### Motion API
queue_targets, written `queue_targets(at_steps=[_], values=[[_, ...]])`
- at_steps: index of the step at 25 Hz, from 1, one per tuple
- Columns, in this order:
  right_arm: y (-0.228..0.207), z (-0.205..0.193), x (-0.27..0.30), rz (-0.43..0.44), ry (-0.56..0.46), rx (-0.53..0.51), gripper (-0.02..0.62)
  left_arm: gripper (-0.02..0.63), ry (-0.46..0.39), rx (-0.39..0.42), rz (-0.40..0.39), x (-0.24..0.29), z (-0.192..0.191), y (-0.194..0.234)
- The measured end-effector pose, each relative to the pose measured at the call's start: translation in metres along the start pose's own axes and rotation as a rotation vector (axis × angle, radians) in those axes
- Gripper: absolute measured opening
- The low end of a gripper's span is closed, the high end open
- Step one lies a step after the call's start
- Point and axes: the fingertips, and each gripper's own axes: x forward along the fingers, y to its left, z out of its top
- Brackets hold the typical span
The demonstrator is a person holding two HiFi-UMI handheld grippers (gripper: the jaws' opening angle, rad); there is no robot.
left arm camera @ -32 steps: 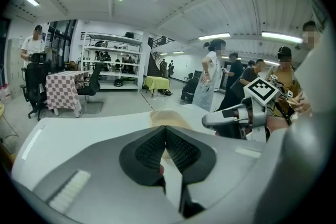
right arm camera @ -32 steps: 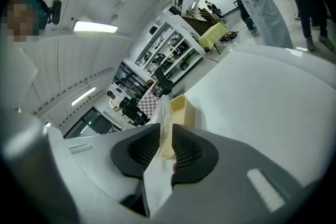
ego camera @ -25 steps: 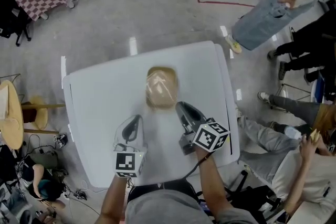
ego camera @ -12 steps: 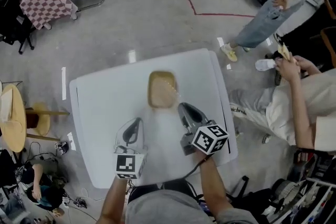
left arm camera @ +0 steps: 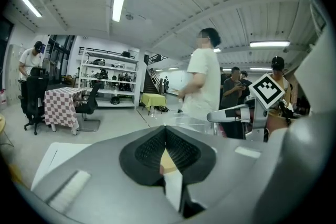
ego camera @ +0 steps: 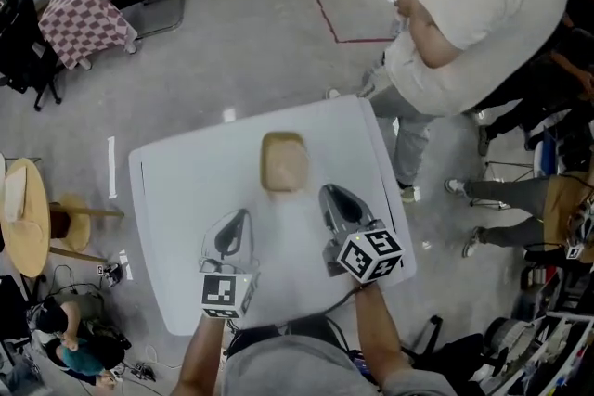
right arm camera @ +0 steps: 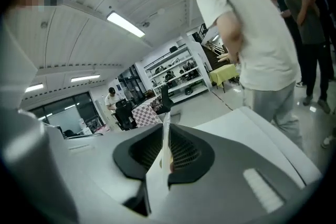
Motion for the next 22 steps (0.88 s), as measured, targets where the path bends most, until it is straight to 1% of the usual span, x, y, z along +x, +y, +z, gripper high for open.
queue_targets(at_steps=[4, 9, 14, 16, 22], values=[[0.014, 0.013, -0.020, -0.027, -0.033, -0.081, 0.037, 0.011, -0.014, -0.005, -0.023, -0.012, 0.011, -0.008], [0.030, 0.028, -0.049, -0.068, -0.094, -0.162, 0.038, 0.011, -0.048, 0.015, -0.066, -0.027, 0.029, -0.024], [0.041, 0.032, -0.079, -0.115, -0.143, -0.175, 0.037, 0.011, -0.048, 0.049, -0.119, -0.042, 0.039, -0.037], [0.043, 0.031, -0.093, -0.137, -0.161, -0.178, 0.037, 0.011, -0.063, 0.061, -0.146, -0.047, 0.042, -0.045], [0.044, 0.025, -0.131, -0.223, -0.194, -0.204, 0.038, 0.011, -0.068, 0.077, -0.227, -0.053, 0.043, -0.070]])
